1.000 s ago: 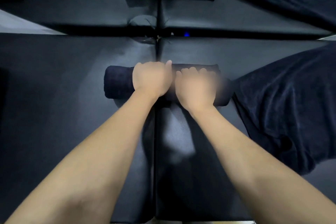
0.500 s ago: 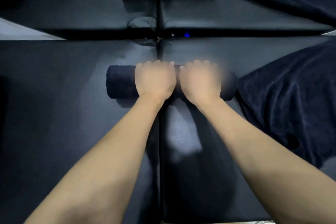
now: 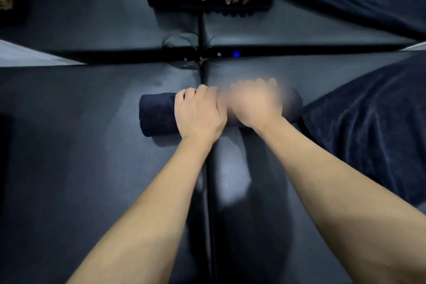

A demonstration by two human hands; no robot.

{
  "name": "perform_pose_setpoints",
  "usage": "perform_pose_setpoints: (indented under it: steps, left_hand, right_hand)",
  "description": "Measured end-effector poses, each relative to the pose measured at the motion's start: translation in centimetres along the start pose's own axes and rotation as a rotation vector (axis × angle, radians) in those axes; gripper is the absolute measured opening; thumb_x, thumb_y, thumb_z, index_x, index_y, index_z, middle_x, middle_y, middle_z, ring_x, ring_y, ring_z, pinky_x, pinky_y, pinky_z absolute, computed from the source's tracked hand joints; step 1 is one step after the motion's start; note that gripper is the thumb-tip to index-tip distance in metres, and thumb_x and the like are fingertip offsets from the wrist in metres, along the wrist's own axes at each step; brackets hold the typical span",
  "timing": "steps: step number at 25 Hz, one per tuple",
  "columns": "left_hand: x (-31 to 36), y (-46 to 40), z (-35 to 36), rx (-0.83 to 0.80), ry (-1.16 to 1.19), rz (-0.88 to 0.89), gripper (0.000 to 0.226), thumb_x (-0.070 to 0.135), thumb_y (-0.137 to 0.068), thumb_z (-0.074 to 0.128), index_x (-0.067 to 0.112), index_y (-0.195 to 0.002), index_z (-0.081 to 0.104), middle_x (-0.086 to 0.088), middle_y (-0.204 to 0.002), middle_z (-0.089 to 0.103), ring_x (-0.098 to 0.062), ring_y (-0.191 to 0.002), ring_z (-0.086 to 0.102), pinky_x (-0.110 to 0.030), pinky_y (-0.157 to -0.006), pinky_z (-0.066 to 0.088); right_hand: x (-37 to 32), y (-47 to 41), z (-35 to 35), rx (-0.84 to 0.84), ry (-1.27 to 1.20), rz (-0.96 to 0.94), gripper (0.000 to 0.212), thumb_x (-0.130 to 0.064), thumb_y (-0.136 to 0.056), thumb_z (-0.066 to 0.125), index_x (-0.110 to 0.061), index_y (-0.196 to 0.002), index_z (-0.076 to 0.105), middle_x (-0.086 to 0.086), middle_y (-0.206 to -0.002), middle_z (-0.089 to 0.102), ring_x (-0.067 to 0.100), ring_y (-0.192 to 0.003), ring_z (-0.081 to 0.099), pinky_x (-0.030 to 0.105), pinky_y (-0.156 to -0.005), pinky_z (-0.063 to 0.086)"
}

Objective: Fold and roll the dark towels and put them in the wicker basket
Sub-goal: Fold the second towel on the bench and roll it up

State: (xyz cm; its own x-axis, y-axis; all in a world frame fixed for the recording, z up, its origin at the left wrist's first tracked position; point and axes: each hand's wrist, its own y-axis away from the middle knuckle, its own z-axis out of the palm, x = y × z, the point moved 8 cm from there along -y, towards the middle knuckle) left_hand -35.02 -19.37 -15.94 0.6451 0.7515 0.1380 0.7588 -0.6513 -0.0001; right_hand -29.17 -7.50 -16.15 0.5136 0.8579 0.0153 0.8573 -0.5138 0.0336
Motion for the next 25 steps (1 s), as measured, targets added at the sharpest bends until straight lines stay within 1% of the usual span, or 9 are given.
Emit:
perform_pose_setpoints:
  steps: [2,4,6,7,11,14,20,23,25]
  left_hand:
    - [0.4,-2.4,-0.1,-0.088,-0.048,0.028,0.051,0.044,-0.103,0.027,0.023,-0.091,0.071,-0.002,-0.093,0.072,-0.03,-0.086,0.063,-0.043,-0.084,0.038]
    - [0.3,-4.8,0.4,-0.205,-0.067,0.044,0.054,0.043,-0.104,0.024,0.021,-0.096,0.073,-0.006,-0.099,0.074,-0.031,-0.095,0.065,-0.042,-0.084,0.037]
    - [-0.1,-6.3,1.0,-0.291,-0.055,0.015,0.055,0.044,-0.104,0.024,0.018,-0.103,0.074,-0.01,-0.107,0.073,-0.033,-0.103,0.065,-0.041,-0.085,0.039]
    - [-0.2,-6.6,1.1,-0.316,-0.053,0.0,0.056,0.044,-0.104,0.025,0.017,-0.106,0.073,-0.011,-0.109,0.073,-0.033,-0.106,0.065,-0.041,-0.086,0.04]
    - [0.0,-6.4,1.2,-0.333,-0.036,-0.034,0.059,0.045,-0.105,0.022,0.013,-0.112,0.071,-0.014,-0.117,0.07,-0.034,-0.11,0.063,-0.041,-0.091,0.041]
    - [-0.1,-5.5,1.1,-0.378,0.011,-0.081,0.058,0.044,-0.106,0.022,0.01,-0.117,0.068,-0.015,-0.122,0.068,-0.036,-0.114,0.061,-0.041,-0.09,0.042]
    - [-0.5,-1.8,1.7,-0.46,0.103,-0.166,0.06,0.046,-0.106,0.022,0.008,-0.12,0.066,-0.017,-0.124,0.067,-0.038,-0.117,0.059,-0.042,-0.094,0.042]
    - [-1.3,0.6,2.5,-0.515,0.156,-0.253,0.063,0.05,-0.105,0.021,0.007,-0.121,0.065,-0.017,-0.125,0.066,-0.039,-0.118,0.057,-0.042,-0.094,0.042]
    - [-1.5,2.4,3.2,-0.536,0.21,-0.304,0.068,0.055,-0.104,0.017,0.01,-0.119,0.067,-0.015,-0.124,0.066,-0.039,-0.115,0.058,-0.043,-0.093,0.042]
  right_hand:
    - [0.3,0.2,-0.4,0.065,0.003,0.093,0.052,-0.039,-0.102,0.027,-0.014,-0.083,0.069,0.009,-0.083,0.071,0.035,-0.077,0.057,0.043,-0.075,0.033]
    - [0.3,1.7,-0.9,0.185,0.012,0.153,0.049,-0.04,-0.102,0.033,-0.011,-0.097,0.072,0.011,-0.091,0.07,0.038,-0.083,0.059,0.046,-0.081,0.039]
    - [-0.4,3.4,-0.2,0.23,0.02,0.14,0.047,-0.041,-0.104,0.034,-0.011,-0.119,0.068,0.01,-0.108,0.069,0.04,-0.1,0.06,0.052,-0.097,0.039]
    - [-0.4,3.5,-0.2,0.264,0.018,0.127,0.046,-0.04,-0.104,0.035,-0.012,-0.121,0.067,0.009,-0.11,0.069,0.04,-0.102,0.06,0.052,-0.099,0.038]
    - [0.3,1.0,-1.1,0.377,0.024,0.039,0.041,-0.036,-0.103,0.038,-0.015,-0.091,0.07,0.005,-0.084,0.068,0.034,-0.076,0.055,0.045,-0.08,0.036]
    - [0.7,1.2,-1.0,0.417,-0.011,-0.013,0.038,-0.035,-0.103,0.039,-0.018,-0.093,0.072,0.002,-0.085,0.07,0.032,-0.077,0.055,0.043,-0.079,0.034]
    - [1.4,3.6,-0.7,0.384,-0.197,-0.033,0.039,-0.036,-0.104,0.038,-0.024,-0.11,0.075,-0.002,-0.111,0.072,0.027,-0.113,0.061,0.045,-0.104,0.033]
    - [2.0,5.4,0.2,0.287,-0.326,0.18,0.044,-0.041,-0.102,0.039,-0.023,-0.132,0.066,0.006,-0.148,0.053,0.028,-0.144,0.038,0.048,-0.12,0.014]
    - [2.4,7.0,1.1,0.204,-0.475,0.359,0.06,-0.053,-0.1,0.041,-0.022,-0.152,0.043,0.006,-0.166,0.025,0.028,-0.155,0.015,0.051,-0.123,0.009]
